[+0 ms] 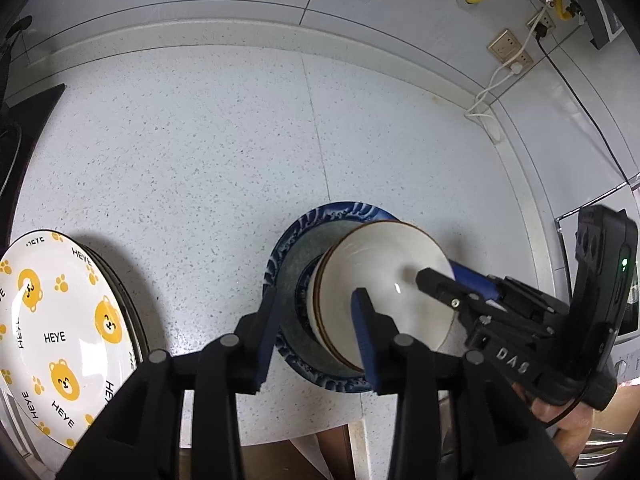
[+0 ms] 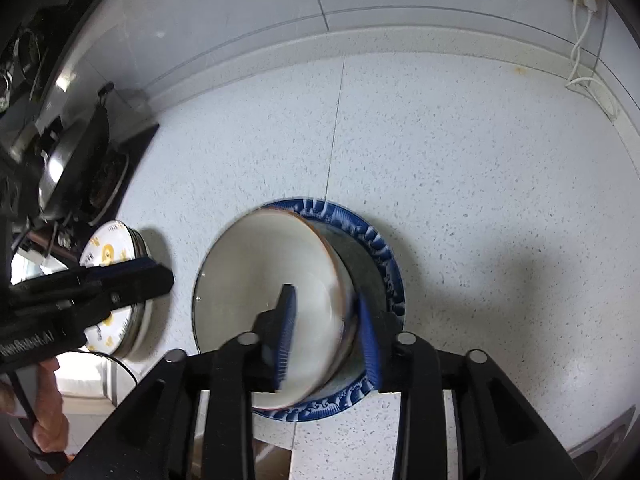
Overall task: Organize plates and bowls
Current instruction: 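Open the left tool off the bowls while the right tool grips the blue-and-white bowl rim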
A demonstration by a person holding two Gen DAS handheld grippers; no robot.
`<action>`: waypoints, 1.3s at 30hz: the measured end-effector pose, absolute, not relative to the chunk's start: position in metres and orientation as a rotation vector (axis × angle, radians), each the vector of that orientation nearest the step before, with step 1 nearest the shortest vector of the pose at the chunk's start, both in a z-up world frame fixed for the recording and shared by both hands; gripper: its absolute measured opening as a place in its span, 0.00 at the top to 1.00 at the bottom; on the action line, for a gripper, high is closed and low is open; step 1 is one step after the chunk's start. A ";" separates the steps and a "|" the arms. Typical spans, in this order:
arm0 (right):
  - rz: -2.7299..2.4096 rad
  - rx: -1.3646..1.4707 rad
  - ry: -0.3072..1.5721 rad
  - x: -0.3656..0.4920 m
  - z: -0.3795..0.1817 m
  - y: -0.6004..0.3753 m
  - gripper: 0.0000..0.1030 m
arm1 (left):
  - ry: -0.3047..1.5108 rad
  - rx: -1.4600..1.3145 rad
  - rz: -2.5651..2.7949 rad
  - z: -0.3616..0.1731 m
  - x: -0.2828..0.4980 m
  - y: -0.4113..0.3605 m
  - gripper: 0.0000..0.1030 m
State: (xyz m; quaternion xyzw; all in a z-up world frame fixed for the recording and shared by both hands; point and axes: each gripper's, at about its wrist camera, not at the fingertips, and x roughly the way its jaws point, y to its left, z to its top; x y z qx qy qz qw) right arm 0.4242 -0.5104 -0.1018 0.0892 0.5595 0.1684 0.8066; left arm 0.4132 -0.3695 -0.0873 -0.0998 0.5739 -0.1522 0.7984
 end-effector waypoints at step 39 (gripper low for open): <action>0.303 0.358 1.234 0.403 -0.146 -0.565 0.59 | 1.406 -0.366 -0.273 -0.166 0.420 -0.321 0.56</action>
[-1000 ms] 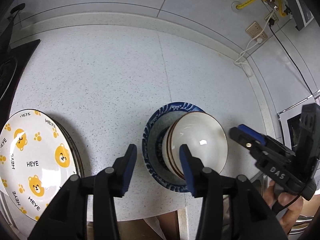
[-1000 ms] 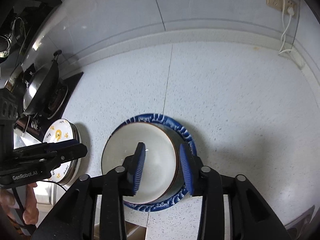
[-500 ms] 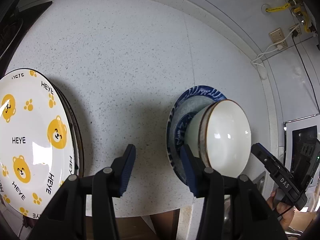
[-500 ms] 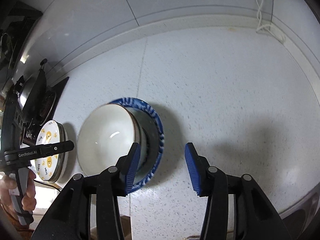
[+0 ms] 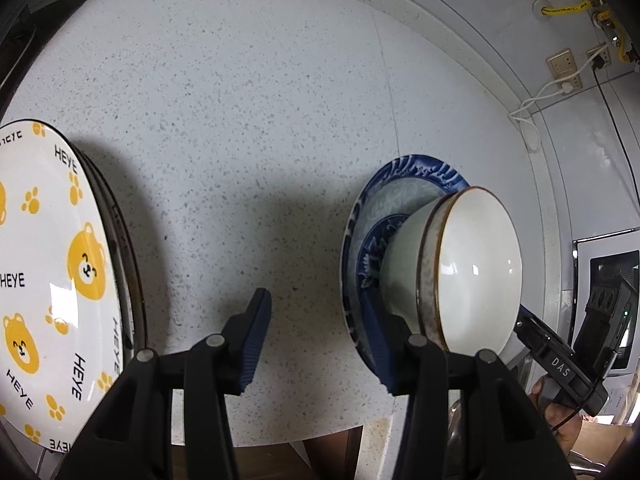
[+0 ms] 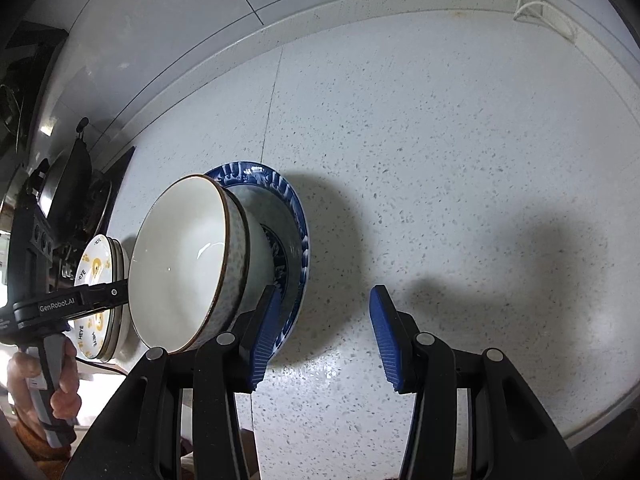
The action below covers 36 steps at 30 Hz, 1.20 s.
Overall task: Organize plates and bowls
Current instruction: 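Open the left tool off the bowls while the right tool grips the blue-and-white bowl rim, then lift the nested bowl stack with the right tool toward the bear plate stack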
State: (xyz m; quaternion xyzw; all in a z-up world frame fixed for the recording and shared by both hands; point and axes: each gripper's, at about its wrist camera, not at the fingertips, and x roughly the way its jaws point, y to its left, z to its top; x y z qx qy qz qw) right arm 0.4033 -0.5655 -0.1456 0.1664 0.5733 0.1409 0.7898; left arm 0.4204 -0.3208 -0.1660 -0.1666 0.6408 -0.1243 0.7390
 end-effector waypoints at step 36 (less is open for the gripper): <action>0.650 0.372 1.421 0.450 -0.184 -0.556 0.86 | 1.476 -0.456 -0.450 -0.208 0.457 -0.338 0.83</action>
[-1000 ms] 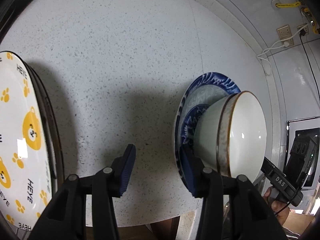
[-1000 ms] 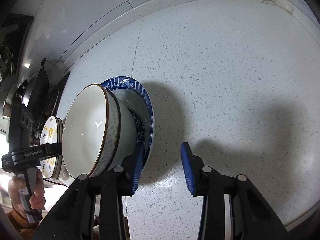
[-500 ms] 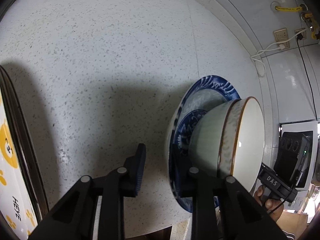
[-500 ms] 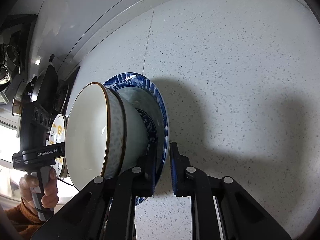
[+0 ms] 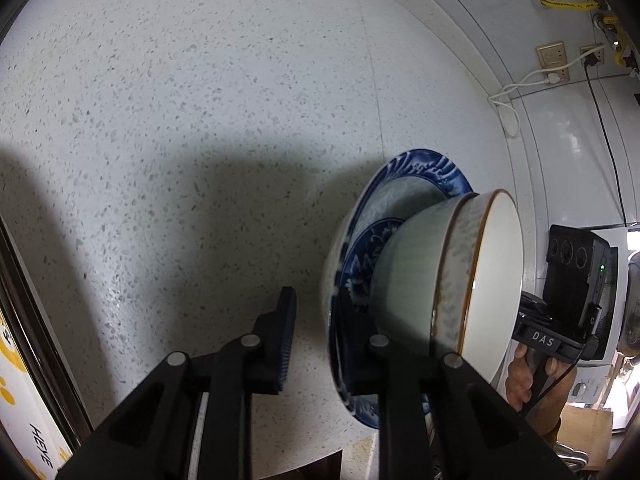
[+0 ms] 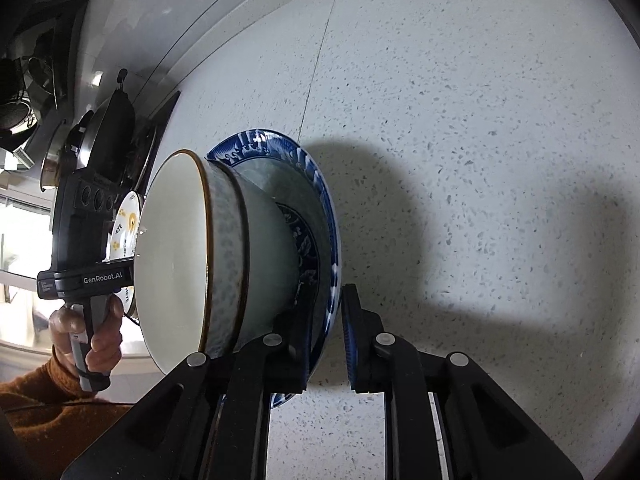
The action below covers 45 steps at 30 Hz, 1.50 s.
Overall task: Organize plates and bowls
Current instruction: 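Lift the nested bowl stack with the right tool toward the bear plate stack, then lower the nested bowls onto the bear plate stack with the right tool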
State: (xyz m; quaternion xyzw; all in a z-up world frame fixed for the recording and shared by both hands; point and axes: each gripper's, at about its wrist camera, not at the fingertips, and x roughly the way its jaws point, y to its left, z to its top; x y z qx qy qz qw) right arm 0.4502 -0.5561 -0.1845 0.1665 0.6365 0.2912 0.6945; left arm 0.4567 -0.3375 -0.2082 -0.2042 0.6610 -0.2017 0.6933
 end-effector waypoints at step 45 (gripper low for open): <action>0.748 0.248 1.365 0.433 -0.092 -0.367 0.89 | 1.236 -0.499 -0.291 -0.093 0.411 -0.119 0.93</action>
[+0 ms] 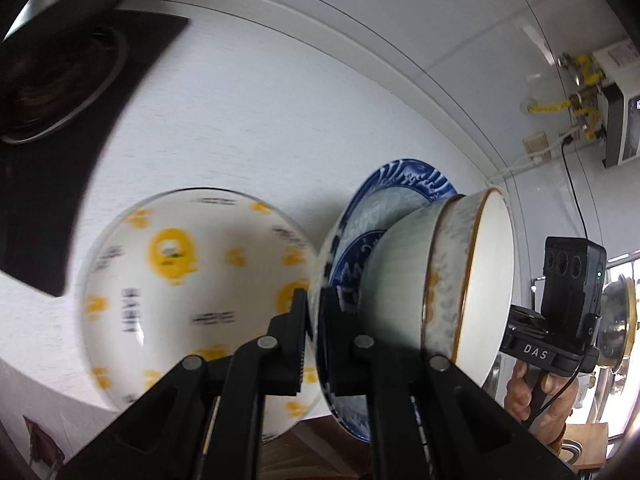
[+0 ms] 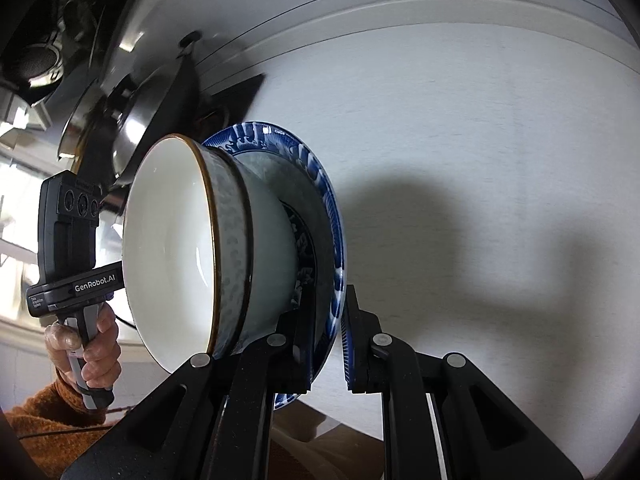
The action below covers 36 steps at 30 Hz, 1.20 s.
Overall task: Organize plates and bowls
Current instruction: 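Lower the nested bowls onto the bear plate stack with the right tool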
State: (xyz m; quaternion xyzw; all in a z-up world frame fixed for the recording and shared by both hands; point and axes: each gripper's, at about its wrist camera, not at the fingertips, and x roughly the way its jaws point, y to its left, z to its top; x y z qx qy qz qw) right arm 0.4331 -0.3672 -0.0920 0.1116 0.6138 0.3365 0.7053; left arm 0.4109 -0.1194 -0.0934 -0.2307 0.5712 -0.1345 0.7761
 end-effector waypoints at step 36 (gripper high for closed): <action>0.586 0.303 1.423 0.385 -0.134 -0.292 0.90 | 1.314 -0.432 -0.297 -0.153 0.398 -0.046 0.93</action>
